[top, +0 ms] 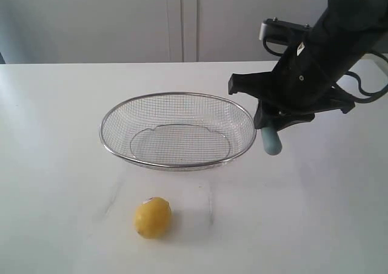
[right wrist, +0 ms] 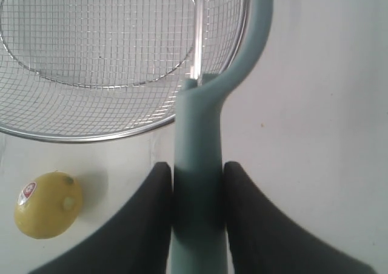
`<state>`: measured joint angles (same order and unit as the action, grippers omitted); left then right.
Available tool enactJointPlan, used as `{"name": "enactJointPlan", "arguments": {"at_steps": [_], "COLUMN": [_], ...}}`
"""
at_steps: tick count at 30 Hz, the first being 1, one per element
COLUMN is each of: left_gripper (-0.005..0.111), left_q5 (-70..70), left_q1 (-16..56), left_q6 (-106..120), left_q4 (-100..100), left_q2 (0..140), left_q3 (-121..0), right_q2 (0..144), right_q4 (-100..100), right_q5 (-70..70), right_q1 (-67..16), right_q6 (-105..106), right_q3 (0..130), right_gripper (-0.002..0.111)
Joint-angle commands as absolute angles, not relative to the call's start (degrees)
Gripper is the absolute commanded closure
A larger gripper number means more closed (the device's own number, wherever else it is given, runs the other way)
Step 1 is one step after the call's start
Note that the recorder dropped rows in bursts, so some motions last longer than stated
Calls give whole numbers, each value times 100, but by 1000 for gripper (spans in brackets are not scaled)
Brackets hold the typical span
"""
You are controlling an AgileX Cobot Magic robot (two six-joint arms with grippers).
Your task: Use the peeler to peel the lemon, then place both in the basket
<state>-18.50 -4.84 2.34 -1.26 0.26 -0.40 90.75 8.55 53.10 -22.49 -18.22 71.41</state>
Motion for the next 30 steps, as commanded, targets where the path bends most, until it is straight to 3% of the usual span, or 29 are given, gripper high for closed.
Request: {"name": "enactJointPlan", "arguments": {"at_steps": [1,30], "left_gripper": [107,107], "left_q5": [-1917,-1917], "left_q1": [-503,-503], "left_q6": [234,241], "left_q4": [-163,-163], "left_q2": [0,0], "left_q3": [0,0], "right_q2": [9014,8903], "right_q4": [797,797], "right_q5": [5277,6048], "right_q1": [-2225,-2225], "right_q6": [-1757,-1413], "right_q3": [7117,6824], "right_gripper": [108,108]}}
